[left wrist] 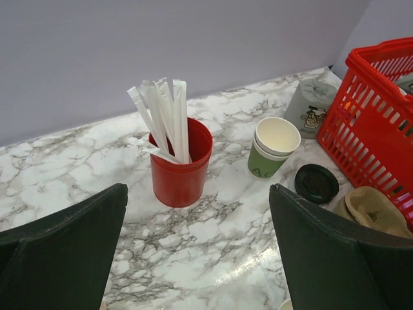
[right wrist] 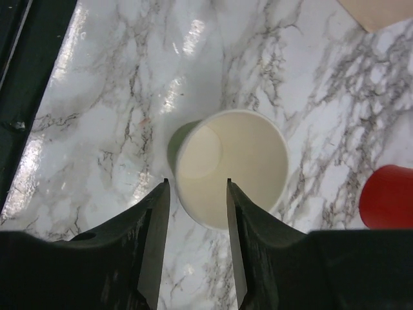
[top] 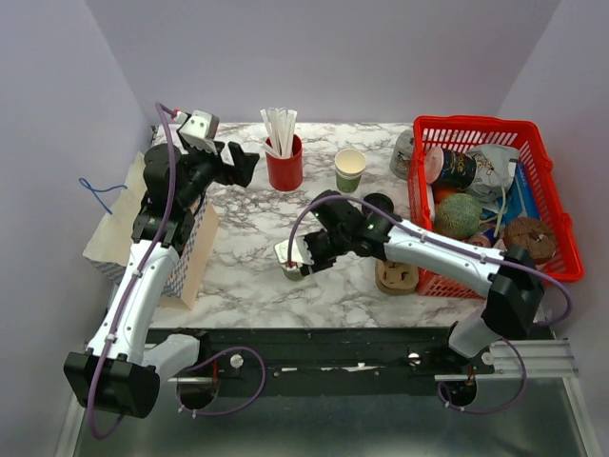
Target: Pack the takeout coffee
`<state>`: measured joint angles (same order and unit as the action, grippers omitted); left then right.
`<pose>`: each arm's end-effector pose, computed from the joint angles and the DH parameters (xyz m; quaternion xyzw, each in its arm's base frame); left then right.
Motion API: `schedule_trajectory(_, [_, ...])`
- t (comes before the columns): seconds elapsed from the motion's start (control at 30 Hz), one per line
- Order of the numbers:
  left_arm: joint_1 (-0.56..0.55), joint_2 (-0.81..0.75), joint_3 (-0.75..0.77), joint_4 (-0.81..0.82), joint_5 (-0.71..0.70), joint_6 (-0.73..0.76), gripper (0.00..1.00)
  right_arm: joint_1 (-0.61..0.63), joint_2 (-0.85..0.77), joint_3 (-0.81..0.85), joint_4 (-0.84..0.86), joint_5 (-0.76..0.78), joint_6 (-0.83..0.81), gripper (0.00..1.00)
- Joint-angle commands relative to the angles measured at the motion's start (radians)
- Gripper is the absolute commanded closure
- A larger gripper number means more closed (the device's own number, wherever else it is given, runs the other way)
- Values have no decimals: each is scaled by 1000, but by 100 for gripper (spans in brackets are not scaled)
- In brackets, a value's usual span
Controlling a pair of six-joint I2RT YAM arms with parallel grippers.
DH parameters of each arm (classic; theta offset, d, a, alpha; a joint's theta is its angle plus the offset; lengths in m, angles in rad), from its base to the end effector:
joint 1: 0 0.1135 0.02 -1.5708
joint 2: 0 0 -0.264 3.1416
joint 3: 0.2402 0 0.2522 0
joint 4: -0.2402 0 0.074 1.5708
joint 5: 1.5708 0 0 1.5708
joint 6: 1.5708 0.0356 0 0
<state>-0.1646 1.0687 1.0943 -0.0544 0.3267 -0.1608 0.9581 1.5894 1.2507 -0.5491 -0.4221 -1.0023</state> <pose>0.2388 -0.0512 0.4081 0.1147 0.7074 -0.2265 0.6596 0.1854 0.2891 0.2701 -0.8043 0.4548 0.1901 0.3318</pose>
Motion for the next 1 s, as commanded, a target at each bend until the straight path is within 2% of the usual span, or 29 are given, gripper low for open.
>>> schedule_trajectory(0.0, [4, 0, 33, -68, 118, 70, 1, -67, -95, 67, -21, 16, 73, 51])
schedule_trajectory(0.2, [4, 7, 42, -232, 265, 266, 1, -157, -154, 101, -60, 187, 259, 53])
schedule_trajectory(0.27, [4, 19, 42, -268, 285, 335, 1, -229, -154, 122, -60, 222, 436, 54])
schedule_trajectory(0.33, [2, 37, 55, -298, 267, 356, 2, -319, -155, 142, -60, 223, 619, 57])
schedule_trajectory(0.43, [0, 98, 110, -298, 168, 357, 3, -401, -172, 109, -63, 232, 732, 65])
schedule_trajectory(0.5, [0, 152, 171, -285, 131, 350, 4, -412, -201, 69, -93, 247, 725, 75])
schedule_trajectory(0.63, [0, 264, 298, -305, 78, 316, 9, -459, -278, -80, -109, 279, 665, 85])
schedule_trajectory(0.77, [2, 376, 424, -329, 26, 257, 12, -547, -339, -180, -112, 296, 666, 92])
schedule_trajectory(0.97, [2, 419, 443, -282, 101, 178, 13, -683, -355, -220, -114, 378, 640, 95])
